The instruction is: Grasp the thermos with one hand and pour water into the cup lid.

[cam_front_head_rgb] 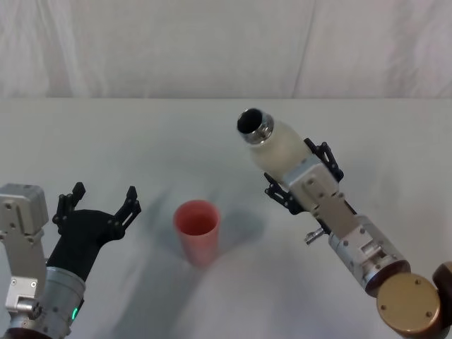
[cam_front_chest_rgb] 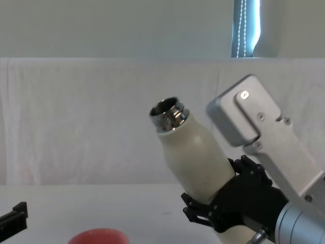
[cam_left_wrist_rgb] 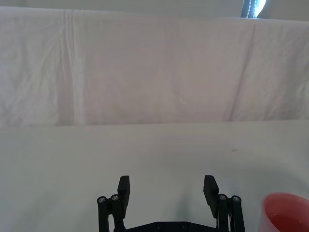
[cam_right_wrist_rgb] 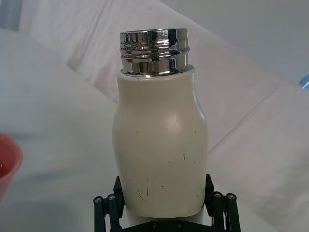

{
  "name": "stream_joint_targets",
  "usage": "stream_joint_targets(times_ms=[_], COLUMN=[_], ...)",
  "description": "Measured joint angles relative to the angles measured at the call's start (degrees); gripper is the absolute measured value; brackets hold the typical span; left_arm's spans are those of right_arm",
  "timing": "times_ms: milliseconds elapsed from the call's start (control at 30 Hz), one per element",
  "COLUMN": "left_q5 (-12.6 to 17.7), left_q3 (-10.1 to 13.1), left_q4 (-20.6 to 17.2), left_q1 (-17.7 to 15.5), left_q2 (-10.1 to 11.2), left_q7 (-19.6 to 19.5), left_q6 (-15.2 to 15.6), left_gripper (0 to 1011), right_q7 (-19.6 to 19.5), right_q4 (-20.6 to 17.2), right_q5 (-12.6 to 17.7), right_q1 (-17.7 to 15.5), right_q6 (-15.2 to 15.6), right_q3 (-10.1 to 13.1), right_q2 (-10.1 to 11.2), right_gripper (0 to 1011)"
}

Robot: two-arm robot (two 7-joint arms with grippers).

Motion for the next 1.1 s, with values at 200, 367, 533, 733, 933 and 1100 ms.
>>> stream_joint_targets(times_ms=[200,367,533,733,933,1100], left_q5=[0.00,0.00,0.00,0.00,0.00,0.00], left_q3=[0.00,0.00,0.00,0.00,0.00,0.00], left_q4=[0.00,0.00,0.00,0.00,0.00,0.00], left_q1=[0.00,0.00,0.00,0.00,0.00,0.00], left_q2=[0.00,0.00,0.00,0.00,0.00,0.00], left_q7=[0.00,0.00,0.00,0.00,0.00,0.00], left_q6=[0.00,0.00,0.00,0.00,0.00,0.00], left_gripper=[1001,1001,1001,1001,1001,1001], right_q7=[-2.14,-3.55,-4.74,-6.07,-7.22,-8.20], right_q4=[0.57,1.48,2.18,2.72,3.30,3.80], right_q5=[-6.78,-11.80,-15.57,-20.60,-25.15,-28.17], right_q1=[0.14,0.50,0.87,1.53,2.10,2.45], right_q6=[-0.74,-1.15,-1.38,-1.26,-0.76,-0.35], right_q3=[-1.60,-2.66,-3.58,-5.06,-6.52,-7.63], right_q2=[0.93,1.34,1.58,2.25,3.02,3.56], right_gripper=[955,956,955,955,956,955])
